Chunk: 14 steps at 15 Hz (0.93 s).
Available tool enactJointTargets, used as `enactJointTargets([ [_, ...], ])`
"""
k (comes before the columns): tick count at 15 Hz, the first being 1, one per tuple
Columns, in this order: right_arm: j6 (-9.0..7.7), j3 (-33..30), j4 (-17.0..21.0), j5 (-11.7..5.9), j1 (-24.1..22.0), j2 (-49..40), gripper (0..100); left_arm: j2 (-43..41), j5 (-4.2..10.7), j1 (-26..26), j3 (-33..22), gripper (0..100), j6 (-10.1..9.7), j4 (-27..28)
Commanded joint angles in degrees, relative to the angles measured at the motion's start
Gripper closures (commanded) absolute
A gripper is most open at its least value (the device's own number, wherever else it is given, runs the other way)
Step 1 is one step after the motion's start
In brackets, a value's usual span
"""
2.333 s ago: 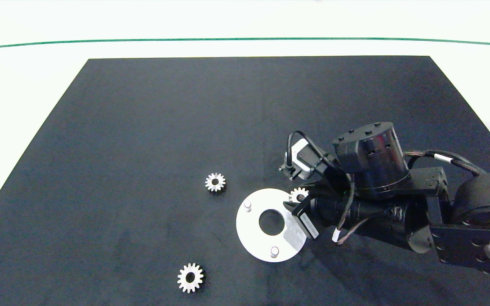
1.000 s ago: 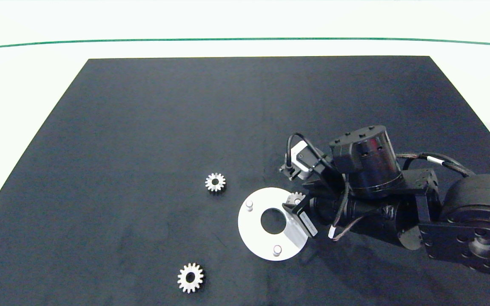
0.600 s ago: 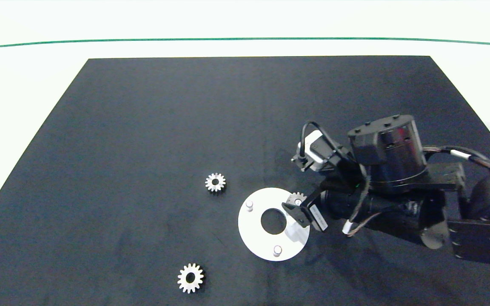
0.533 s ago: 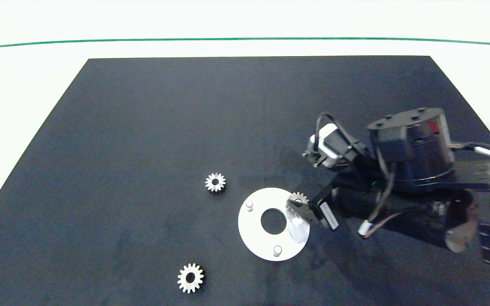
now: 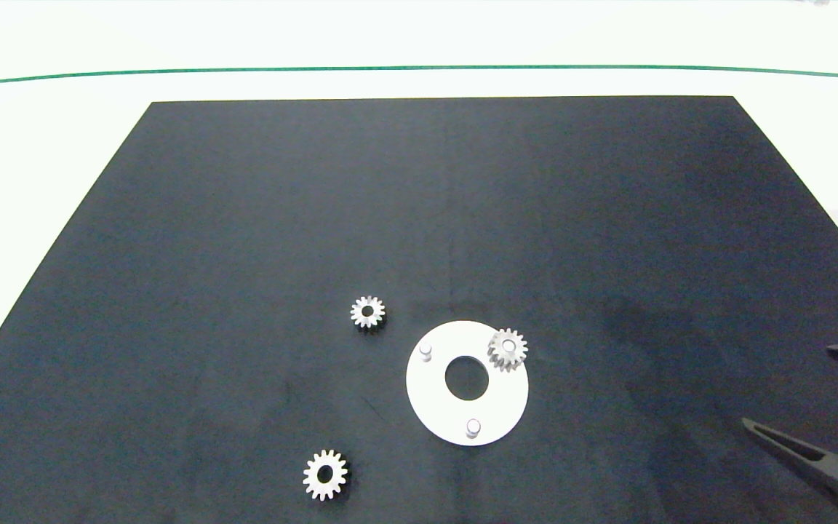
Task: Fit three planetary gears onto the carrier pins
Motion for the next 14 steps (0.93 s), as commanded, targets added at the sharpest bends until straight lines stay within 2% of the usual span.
enactJointTargets([
  [1, -0.08, -0.97, 0.07, -0.06, -1.17, -5.27, 0, 6.95, -0.2, -1.13, 0.56, 0, 4.03, 0.15],
  [2, 0.18, -1.05, 0.07, -0.06, -1.08, -4.39, 0, 7.56, -0.2, -2.27, 0.56, 0, 5.44, 0.15],
  [4, 0.18, -1.05, 0.07, 0.03, -1.08, -3.51, 0, 9.85, -0.2, -7.02, 0.65, 0, 6.49, 0.15],
  [6, 0.18, -1.32, -0.02, 0.03, -1.08, -2.11, 0, 13.89, -0.11, -12.65, 0.65, 0, 6.58, -0.73],
  [8, 0.27, -1.76, -0.02, 0.03, -1.08, -0.96, 0, 19.69, 0.07, -19.77, 0.74, 0, 6.23, -4.24],
  [9, 0.27, -1.67, -0.02, 0.03, -1.08, -0.7, 0, 21.1, 0.07, -21.52, 0.74, 0, 6.14, -5.65],
  [12, 0.27, -2.37, -0.02, -0.06, -1.43, -0.7, 0, 31.73, 0.24, -29.61, 1.35, 0, 6.23, -19.19],
  [13, 0.18, -2.72, -0.02, -0.06, -2.48, -0.7, 0, 34.46, 0.59, -32.07, 1.62, 0, 6.23, -22.26],
  [14, 0.01, -3.16, 0.07, 0.03, -3.45, -0.7, 0, 36.65, 1.56, -34.97, 1.7, 0, 6.14, -23.67],
])
